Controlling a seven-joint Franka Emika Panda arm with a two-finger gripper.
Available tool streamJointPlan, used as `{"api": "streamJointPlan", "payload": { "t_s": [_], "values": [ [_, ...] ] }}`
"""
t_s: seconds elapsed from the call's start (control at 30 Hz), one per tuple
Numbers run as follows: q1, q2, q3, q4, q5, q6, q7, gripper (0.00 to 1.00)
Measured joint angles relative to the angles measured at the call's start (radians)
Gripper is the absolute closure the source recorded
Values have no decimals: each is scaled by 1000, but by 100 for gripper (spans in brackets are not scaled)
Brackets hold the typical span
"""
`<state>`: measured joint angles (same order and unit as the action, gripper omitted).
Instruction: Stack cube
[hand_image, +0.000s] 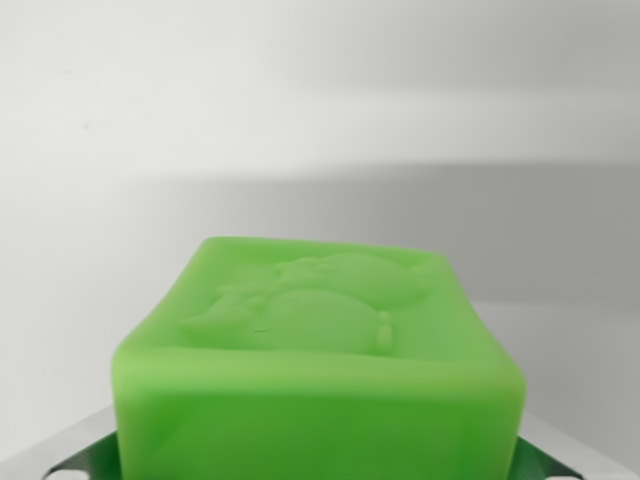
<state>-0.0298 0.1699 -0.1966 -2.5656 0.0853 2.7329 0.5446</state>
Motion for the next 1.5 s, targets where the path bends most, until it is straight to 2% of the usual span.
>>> {"api": "streamJointPlan", "payload": {
  "t_s": [1.5],
  "values": [
    [171,-9,22,32,-16,-39,168,100]
  ]
}}
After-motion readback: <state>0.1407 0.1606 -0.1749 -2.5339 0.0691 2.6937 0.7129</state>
